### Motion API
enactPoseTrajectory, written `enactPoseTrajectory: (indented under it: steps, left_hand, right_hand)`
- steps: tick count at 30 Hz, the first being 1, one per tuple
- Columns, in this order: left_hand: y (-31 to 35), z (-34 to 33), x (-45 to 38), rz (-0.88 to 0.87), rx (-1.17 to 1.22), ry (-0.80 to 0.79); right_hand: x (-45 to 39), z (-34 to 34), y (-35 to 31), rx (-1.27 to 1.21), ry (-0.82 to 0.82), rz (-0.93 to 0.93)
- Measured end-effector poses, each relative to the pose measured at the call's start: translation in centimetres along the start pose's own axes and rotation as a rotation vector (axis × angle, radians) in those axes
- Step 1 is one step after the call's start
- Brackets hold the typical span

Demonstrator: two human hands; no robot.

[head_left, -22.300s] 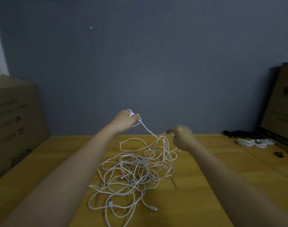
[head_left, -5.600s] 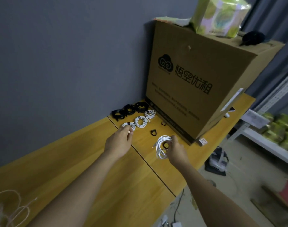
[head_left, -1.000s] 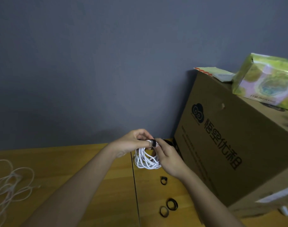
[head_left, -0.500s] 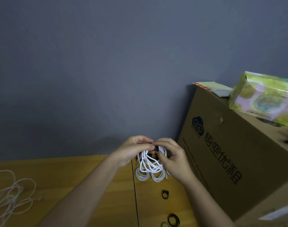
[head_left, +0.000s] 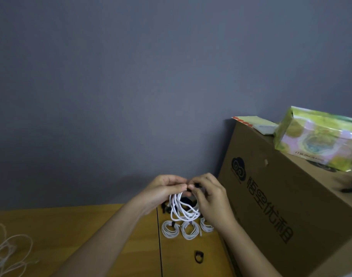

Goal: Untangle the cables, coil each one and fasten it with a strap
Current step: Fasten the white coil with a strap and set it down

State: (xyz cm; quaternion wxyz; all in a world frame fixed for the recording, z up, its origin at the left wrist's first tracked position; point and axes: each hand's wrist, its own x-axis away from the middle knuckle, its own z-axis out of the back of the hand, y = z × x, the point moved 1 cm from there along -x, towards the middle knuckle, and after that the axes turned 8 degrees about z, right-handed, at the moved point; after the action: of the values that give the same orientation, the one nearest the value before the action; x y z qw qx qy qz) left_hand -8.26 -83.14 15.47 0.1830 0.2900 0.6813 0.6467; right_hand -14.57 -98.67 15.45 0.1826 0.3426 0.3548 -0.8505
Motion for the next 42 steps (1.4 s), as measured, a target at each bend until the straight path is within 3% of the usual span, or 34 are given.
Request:
enactPoseTrajectory:
  steps: [10,14,25,29,36,40,42]
  left_hand:
    - [0.1,-1.5,-0.6,-0.139,-0.578,0.240]
    - [0.2,-0.9,-0.8,-0.211,-0.645,0.299]
    - [0.6,0.3,-1.0,-0.372,-0.771,0.367]
    - [1.1,0.3,-1.1,-0.352,-0.695,0.383]
    - [0.8,1.1,-1.5,-0.274,-0.639,0.328]
    - [1.1,2.0,-1.4,-0.206,-0.647,0.336]
    - [1.1,2.4,-1.3,-0.163,-0.666,0.340]
  right_hand:
    - [-0.9,-1.9,0.3,-0.019,0.129,-0.217]
    - [-1.2,-1.6,0.5,-0.139,0.143,-0.315]
    - [-4.2,0.2,1.4,-0.378,-0.102,-0.457]
    - [-5.6,0.6,1.9,-0.330,-0.028,-0.523]
    - [-6.6,-0.7,1.5,-0.226,-0.017,-0.526]
    - [-5.6,-2.4,0.3,0.011,-0.024,-0.344]
    - [-5.0,-2.8,0.0,-0.002,-0.022,-0.256]
